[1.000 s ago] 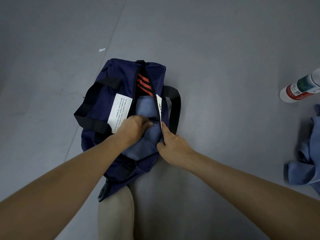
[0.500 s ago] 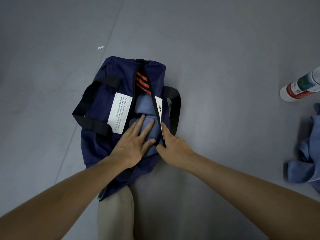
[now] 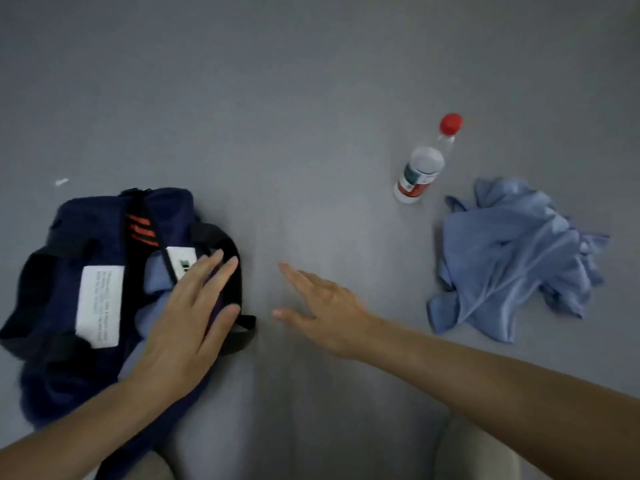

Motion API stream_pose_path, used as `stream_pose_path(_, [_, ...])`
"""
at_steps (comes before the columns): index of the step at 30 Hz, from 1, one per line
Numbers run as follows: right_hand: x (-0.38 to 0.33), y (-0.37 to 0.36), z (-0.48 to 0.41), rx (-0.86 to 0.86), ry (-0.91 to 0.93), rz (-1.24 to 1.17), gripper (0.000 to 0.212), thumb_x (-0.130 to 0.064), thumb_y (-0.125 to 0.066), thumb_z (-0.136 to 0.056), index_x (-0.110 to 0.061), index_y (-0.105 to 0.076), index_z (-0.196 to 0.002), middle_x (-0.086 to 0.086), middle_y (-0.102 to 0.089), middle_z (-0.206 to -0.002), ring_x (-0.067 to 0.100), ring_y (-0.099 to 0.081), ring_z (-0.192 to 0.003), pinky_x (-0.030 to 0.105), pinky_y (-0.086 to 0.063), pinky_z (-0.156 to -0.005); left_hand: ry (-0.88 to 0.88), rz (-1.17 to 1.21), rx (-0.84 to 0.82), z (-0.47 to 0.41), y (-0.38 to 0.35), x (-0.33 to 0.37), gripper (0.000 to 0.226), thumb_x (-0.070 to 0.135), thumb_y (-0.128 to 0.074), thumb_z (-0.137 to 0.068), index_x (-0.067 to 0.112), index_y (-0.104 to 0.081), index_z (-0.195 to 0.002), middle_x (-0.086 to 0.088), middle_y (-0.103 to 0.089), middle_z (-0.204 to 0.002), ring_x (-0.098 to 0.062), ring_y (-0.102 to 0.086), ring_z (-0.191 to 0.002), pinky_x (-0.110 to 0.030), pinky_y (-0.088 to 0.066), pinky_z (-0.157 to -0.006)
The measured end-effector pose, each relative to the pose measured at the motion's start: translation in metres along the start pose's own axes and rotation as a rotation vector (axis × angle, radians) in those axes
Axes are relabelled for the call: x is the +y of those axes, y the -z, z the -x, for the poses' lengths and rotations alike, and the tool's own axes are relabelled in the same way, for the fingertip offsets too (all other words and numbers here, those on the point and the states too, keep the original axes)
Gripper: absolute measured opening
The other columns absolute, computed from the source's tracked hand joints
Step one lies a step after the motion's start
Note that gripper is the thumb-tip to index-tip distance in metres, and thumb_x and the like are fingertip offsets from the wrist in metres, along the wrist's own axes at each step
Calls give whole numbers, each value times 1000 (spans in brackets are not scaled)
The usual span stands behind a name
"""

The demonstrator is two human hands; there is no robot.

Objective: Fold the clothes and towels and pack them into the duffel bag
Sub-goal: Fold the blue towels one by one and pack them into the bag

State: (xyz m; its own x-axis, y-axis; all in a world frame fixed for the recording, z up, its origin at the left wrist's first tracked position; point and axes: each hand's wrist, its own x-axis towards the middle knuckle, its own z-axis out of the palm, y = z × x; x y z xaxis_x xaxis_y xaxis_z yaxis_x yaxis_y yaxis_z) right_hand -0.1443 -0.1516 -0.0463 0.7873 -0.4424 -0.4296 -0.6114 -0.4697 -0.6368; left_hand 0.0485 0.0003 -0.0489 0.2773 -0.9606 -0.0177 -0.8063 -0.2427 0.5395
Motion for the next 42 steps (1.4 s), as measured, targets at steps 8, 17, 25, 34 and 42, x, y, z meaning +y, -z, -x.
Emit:
stream_pose_path(8, [196, 33, 101, 530, -330, -24, 73, -56, -50, -98, -29, -20, -159, 3, -29, -163, 26, -26, -149, 40, -26, -120, -276, -161, -389, -94, -142, 135, 65, 58, -32, -96, 31, -32, -155, 2, -39, -157, -16, -33, -146, -17, -13, -119])
stream_pose_path(17, [269, 0, 110, 761, -717, -226, 45, -49, -62, -89, -20, -44, -118, 4, -65, -108, 28, -64, -97, 35, -41, -67, 307, 142, -577, -102, -290, 259, 27, 30, -48, -91, 28, -62, -114, 0, -75, -105, -30, -68, -99, -42, -53, -88])
stream_pose_path(25, [208, 70, 127, 843, -504, -581, 10, -19, -56, -93, -29, -56, -91, -10, -57, -68, 7, -54, -64, 25, -39, -60, 236, 288, -455, -96, -194, 280, 41, 21, -65, -94, 44, -57, -127, 21, -72, -104, 2, -67, -97, -30, -54, -91])
stream_pose_path(34, [-2, 217, 171, 708, 13, -643, 15, -22, -64, -88, -18, -58, -75, -12, -54, -48, 3, -47, -47, 25, -42, -55, 122, 524, 62, -52, 40, 342, 6, 16, -65, -95, 17, -66, -89, 8, -70, -79, -3, -64, -74, -18, -49, -64])
stream_pose_path(42, [-114, 202, 199, 752, 56, -555, 18, -20, -66, -91, -18, -64, -74, -4, -67, -68, 7, -63, -66, 31, -50, -69, 65, 702, 118, 14, 156, 324, 26, 11, -59, -99, 32, -70, -88, 4, -71, -80, -11, -65, -77, -32, -56, -75])
